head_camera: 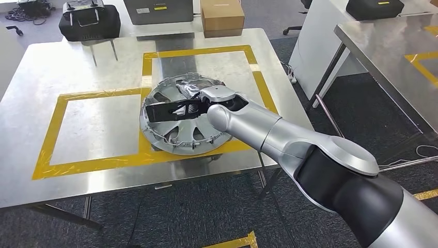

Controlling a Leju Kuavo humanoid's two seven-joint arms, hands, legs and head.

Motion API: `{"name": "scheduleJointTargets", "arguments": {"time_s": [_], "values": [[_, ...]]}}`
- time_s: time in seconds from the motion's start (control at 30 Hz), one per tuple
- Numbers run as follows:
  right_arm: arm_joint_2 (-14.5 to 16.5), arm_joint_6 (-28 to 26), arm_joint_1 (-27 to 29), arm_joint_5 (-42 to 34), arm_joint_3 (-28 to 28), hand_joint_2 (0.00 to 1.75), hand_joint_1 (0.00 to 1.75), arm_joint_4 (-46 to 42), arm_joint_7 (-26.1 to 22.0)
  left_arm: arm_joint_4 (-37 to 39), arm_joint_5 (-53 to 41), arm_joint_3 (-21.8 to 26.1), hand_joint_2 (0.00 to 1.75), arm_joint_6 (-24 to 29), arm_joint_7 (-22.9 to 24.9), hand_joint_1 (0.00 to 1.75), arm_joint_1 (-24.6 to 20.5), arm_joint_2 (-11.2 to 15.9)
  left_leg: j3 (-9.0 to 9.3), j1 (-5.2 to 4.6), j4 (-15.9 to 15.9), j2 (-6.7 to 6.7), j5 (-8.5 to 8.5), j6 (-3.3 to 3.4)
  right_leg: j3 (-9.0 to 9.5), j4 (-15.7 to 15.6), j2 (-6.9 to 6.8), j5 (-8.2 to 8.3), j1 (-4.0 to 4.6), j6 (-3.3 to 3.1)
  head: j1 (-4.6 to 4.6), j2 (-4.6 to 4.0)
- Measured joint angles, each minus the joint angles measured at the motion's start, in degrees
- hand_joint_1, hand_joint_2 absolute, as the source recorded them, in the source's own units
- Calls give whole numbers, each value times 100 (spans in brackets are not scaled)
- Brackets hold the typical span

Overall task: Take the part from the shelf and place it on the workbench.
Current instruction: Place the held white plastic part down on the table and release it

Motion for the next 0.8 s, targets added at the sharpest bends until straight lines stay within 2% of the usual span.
{"name": "scheduleJointTargets", "arguments": {"time_s": [0.27,0.4,0.47,0.63,0.8], "values": [[-138,-369,39,-306,-363,0,0,-289,-153,0,0,0,0,4,10,0,0,7,0,0,0,-8,1,0,3,0,-8,0,0,0,1,0],[-220,-810,138,-658,-589,0,0,-541,-393,0,0,0,0,9,10,0,2,14,1,0,0,-13,1,0,5,0,-11,0,0,0,3,0],[-269,-1237,276,-955,-736,0,0,-764,-651,0,0,0,0,27,4,0,6,20,3,1,0,-16,1,0,7,0,-13,0,0,0,3,0],[-498,-2567,1081,-1792,-1231,0,0,-2066,-1429,-4,30,1,0,100,-152,0,55,55,16,10,1,-61,0,-1,26,-5,-39,-15,1,5,2,0],[-888,-3119,2470,-2361,-1817,0,0,-4065,-2265,-11,179,5,0,155,-426,0,164,128,36,14,1,-142,-6,-3,47,-22,-99,-44,0,14,6,0]]}}
